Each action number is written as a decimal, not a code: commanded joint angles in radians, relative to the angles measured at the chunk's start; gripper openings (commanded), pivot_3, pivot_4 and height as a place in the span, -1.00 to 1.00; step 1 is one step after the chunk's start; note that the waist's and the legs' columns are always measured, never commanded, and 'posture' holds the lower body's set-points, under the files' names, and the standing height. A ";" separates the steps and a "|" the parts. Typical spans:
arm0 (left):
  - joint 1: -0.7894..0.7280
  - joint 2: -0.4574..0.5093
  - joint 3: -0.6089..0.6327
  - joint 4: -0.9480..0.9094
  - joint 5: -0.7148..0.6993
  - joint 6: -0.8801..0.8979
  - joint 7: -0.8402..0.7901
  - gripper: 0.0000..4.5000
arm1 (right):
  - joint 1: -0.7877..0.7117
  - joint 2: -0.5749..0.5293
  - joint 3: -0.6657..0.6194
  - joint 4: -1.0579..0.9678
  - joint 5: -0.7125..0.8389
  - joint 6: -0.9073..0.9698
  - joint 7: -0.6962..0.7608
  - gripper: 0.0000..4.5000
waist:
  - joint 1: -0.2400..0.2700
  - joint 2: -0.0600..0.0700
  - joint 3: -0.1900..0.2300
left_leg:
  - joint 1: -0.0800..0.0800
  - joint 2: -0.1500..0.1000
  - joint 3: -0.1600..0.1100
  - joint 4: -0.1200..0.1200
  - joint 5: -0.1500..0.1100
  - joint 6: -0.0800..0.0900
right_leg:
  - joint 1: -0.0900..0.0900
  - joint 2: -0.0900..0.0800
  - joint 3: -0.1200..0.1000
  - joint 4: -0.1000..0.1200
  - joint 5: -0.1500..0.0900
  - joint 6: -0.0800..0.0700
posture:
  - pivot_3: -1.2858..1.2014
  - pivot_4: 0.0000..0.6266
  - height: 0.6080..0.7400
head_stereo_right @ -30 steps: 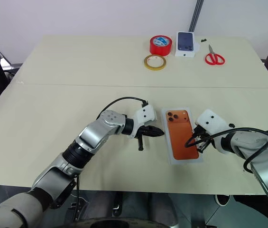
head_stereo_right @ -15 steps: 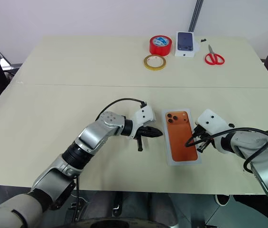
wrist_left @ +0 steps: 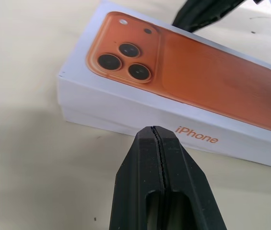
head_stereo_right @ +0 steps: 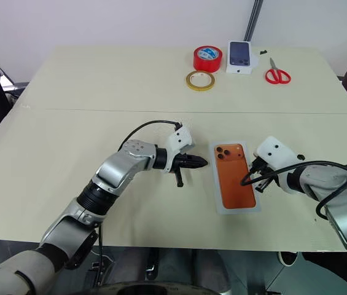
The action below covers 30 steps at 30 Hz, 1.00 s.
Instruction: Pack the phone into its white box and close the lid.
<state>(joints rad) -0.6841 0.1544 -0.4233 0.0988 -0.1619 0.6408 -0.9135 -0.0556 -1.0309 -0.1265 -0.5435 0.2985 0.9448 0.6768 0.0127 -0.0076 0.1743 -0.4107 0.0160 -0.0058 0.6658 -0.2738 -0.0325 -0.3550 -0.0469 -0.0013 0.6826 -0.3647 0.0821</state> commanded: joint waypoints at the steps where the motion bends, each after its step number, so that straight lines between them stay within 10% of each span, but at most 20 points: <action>1: -0.010 -0.005 -0.043 -0.045 -0.002 -0.015 -0.028 -1.00 | 0.001 -0.007 -0.009 -0.015 0.005 -0.009 0.018 -0.99 | 0.000 0.000 0.000 | 0.000 0.000 0.000 0.000 0.000 0.000 | 0.000 0.000 0.000 0.000 0.000 0.000 | 0.03 -0.52 1.00; 30: -0.016 -0.068 -0.061 -0.054 -0.027 -0.004 -0.038 -1.00 | 0.085 -0.021 -0.070 -0.109 0.056 0.021 0.099 -0.99 | 0.000 0.001 0.000 | 0.001 0.000 0.000 0.000 0.000 0.000 | 0.000 0.000 0.000 0.001 0.000 0.000 | 0.03 -0.52 1.00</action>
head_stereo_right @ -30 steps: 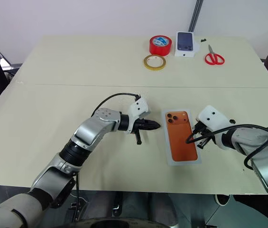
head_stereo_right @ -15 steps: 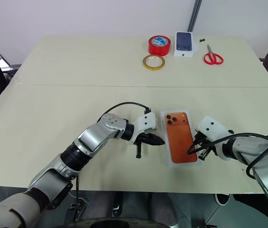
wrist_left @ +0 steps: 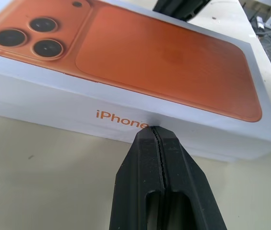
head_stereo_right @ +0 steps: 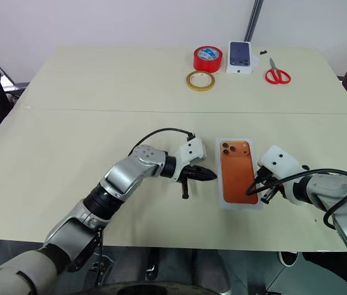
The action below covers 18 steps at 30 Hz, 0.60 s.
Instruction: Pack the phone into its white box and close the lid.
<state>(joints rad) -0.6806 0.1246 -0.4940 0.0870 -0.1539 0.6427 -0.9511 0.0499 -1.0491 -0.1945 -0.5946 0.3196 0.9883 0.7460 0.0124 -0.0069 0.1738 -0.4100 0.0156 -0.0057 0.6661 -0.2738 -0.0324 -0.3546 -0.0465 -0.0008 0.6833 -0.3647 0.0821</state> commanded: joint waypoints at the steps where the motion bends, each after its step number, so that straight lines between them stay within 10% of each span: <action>1: -0.018 -0.039 0.013 -0.043 -0.037 -0.002 0.000 -1.00 | -0.022 -0.002 -0.001 -0.056 0.034 -0.023 0.030 -0.99 | 0.000 0.000 0.000 | 0.000 0.000 0.000 0.000 0.000 0.000 | 0.000 0.000 0.000 0.000 0.000 0.000 | 0.03 -0.52 1.00; 18: 0.006 -0.019 0.001 -0.009 -0.020 -0.007 -0.007 -1.00 | 0.001 0.017 0.016 -0.043 0.020 -0.024 0.018 -0.99 | 0.000 0.000 0.000 | 0.000 0.000 0.000 0.000 0.000 0.000 | 0.000 0.000 0.000 0.000 0.000 0.000 | 0.03 -0.52 1.00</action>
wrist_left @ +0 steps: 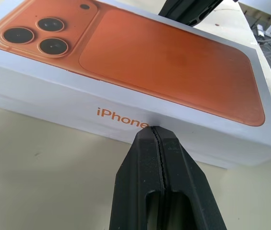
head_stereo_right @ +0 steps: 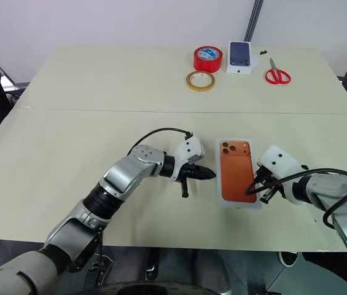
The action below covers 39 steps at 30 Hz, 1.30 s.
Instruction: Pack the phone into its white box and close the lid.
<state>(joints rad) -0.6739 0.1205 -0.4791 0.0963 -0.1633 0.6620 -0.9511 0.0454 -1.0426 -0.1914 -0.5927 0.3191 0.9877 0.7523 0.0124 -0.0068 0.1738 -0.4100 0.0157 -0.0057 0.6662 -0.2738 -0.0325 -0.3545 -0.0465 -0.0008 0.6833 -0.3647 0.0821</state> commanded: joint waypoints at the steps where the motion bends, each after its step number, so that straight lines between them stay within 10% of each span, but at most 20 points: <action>1: 0.000 -0.015 -0.013 -0.013 -0.008 -0.027 -0.006 -1.00 | 0.005 0.013 0.015 -0.043 0.019 -0.023 0.010 -0.99 | 0.000 0.000 0.000 | 0.000 0.000 0.000 0.000 0.000 0.000 | 0.000 0.000 0.000 0.000 0.000 0.000 | 0.03 -0.52 1.00; 39: -0.020 -0.055 0.007 0.018 0.000 -0.047 0.037 -1.00 | 0.066 -0.032 -0.086 0.003 0.007 -0.067 0.051 -0.99 | 0.001 0.000 0.000 | 0.000 0.000 0.000 0.000 0.000 0.000 | 0.000 0.000 0.000 0.000 0.000 0.000 | 0.03 -0.52 1.00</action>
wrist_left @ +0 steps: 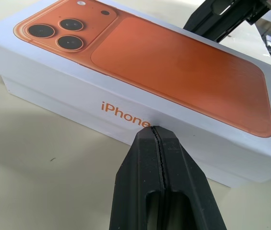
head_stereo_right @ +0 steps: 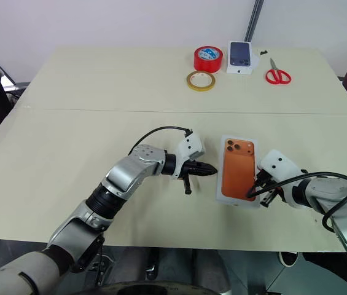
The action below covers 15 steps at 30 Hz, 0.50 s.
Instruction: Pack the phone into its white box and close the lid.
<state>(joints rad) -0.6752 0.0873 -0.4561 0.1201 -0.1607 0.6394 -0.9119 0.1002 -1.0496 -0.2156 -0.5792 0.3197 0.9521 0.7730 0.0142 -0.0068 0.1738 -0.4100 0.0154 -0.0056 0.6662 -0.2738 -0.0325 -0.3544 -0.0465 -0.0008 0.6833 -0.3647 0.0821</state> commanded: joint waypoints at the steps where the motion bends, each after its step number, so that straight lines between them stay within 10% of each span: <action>1: -0.020 -0.022 -0.017 -0.005 -0.001 -0.025 -0.002 -1.00 | 0.020 -0.029 -0.073 -0.013 0.008 -0.038 0.040 -0.99 | -0.001 0.000 0.000 | 0.000 0.000 0.000 0.000 0.000 0.000 | 0.000 0.000 0.000 0.000 0.000 0.000 | 0.03 -0.52 1.00; 15: -0.010 0.005 0.009 0.013 -0.002 -0.032 0.005 -1.00 | 0.047 -0.030 -0.095 -0.029 0.008 -0.077 0.072 -0.99 | -0.002 0.000 0.000 | 0.000 0.000 0.000 0.000 0.000 0.000 | 0.000 0.000 0.000 0.000 0.000 0.000 | 0.03 -0.52 1.00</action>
<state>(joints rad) -0.6790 0.0974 -0.4572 0.1472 -0.1605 0.6209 -0.9102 0.1551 -1.0785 -0.2994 -0.5860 0.3281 0.8872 0.8502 0.0125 -0.0069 0.1738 -0.4098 0.0157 -0.0056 0.6662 -0.2737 -0.0325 -0.3543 -0.0461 -0.0008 0.6832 -0.3646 0.0821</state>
